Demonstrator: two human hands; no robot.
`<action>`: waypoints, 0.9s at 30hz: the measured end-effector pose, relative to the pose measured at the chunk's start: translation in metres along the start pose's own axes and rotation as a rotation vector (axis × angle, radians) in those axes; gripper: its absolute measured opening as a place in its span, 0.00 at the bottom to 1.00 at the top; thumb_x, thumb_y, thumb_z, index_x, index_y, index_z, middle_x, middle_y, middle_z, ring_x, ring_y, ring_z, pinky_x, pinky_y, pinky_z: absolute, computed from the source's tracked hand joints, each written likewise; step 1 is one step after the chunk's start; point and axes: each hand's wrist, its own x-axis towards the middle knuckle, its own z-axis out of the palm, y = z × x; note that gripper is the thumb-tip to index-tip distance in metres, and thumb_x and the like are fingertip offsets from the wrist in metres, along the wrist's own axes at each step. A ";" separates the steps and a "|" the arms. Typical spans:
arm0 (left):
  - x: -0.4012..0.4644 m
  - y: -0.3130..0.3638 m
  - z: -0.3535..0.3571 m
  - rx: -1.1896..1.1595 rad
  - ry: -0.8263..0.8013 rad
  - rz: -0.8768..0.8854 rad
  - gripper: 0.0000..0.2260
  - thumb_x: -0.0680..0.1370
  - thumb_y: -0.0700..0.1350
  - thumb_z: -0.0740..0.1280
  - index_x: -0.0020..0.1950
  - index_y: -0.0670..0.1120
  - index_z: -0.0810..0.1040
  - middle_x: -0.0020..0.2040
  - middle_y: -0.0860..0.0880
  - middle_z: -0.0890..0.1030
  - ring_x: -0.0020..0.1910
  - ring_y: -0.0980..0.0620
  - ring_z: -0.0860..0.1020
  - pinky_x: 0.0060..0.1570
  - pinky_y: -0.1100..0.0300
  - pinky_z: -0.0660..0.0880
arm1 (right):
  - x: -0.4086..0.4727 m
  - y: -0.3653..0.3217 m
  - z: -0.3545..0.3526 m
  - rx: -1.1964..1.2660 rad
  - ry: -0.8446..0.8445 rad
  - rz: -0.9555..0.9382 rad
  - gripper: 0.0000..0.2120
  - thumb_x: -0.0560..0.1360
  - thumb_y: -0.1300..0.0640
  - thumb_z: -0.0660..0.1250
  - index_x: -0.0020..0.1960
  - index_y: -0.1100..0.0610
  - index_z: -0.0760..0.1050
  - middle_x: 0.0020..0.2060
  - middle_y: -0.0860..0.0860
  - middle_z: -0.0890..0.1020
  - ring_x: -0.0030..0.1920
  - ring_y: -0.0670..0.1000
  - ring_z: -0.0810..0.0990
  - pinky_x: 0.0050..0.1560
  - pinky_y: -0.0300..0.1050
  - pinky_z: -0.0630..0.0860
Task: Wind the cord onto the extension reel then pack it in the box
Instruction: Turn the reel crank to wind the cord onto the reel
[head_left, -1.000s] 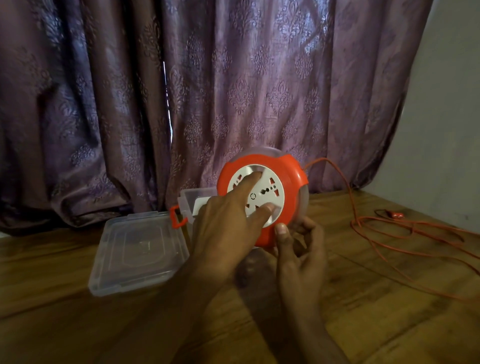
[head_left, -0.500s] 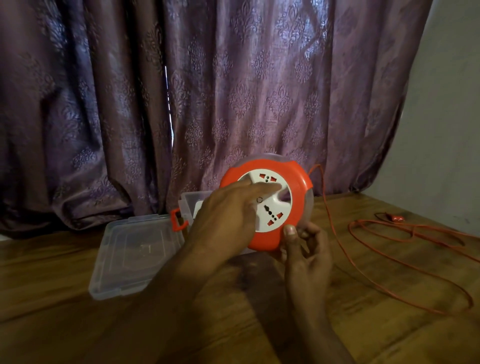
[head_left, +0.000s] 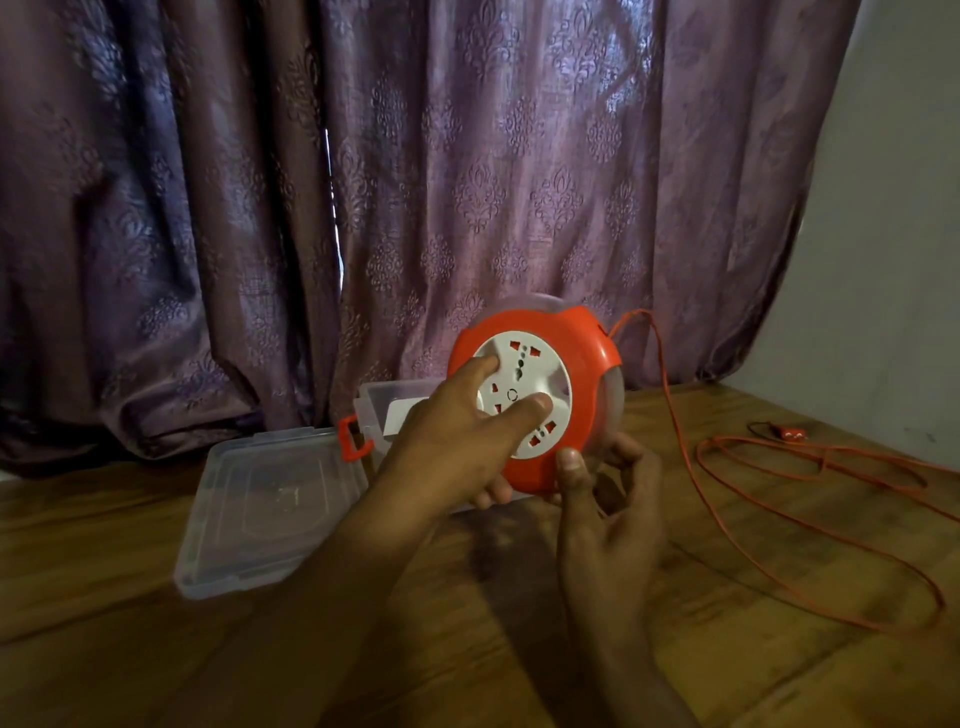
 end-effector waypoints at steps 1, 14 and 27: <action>0.000 -0.001 0.001 -0.031 -0.005 -0.018 0.28 0.74 0.56 0.69 0.72 0.61 0.63 0.44 0.49 0.84 0.22 0.52 0.78 0.23 0.62 0.72 | 0.000 -0.001 0.000 -0.012 -0.009 -0.012 0.11 0.74 0.44 0.69 0.55 0.37 0.73 0.50 0.36 0.82 0.50 0.44 0.83 0.49 0.46 0.82; 0.001 -0.015 0.008 0.542 0.321 0.308 0.29 0.72 0.60 0.67 0.71 0.68 0.60 0.54 0.49 0.83 0.53 0.46 0.80 0.50 0.56 0.74 | -0.002 -0.001 0.003 0.060 -0.028 0.000 0.14 0.75 0.47 0.68 0.58 0.50 0.75 0.51 0.38 0.83 0.50 0.38 0.82 0.48 0.33 0.79; 0.002 -0.011 0.001 0.780 0.085 0.449 0.31 0.74 0.40 0.61 0.70 0.68 0.63 0.73 0.53 0.67 0.65 0.46 0.73 0.60 0.50 0.73 | 0.004 0.005 0.004 0.115 -0.010 0.125 0.09 0.72 0.47 0.69 0.51 0.46 0.77 0.43 0.37 0.83 0.43 0.39 0.81 0.51 0.67 0.82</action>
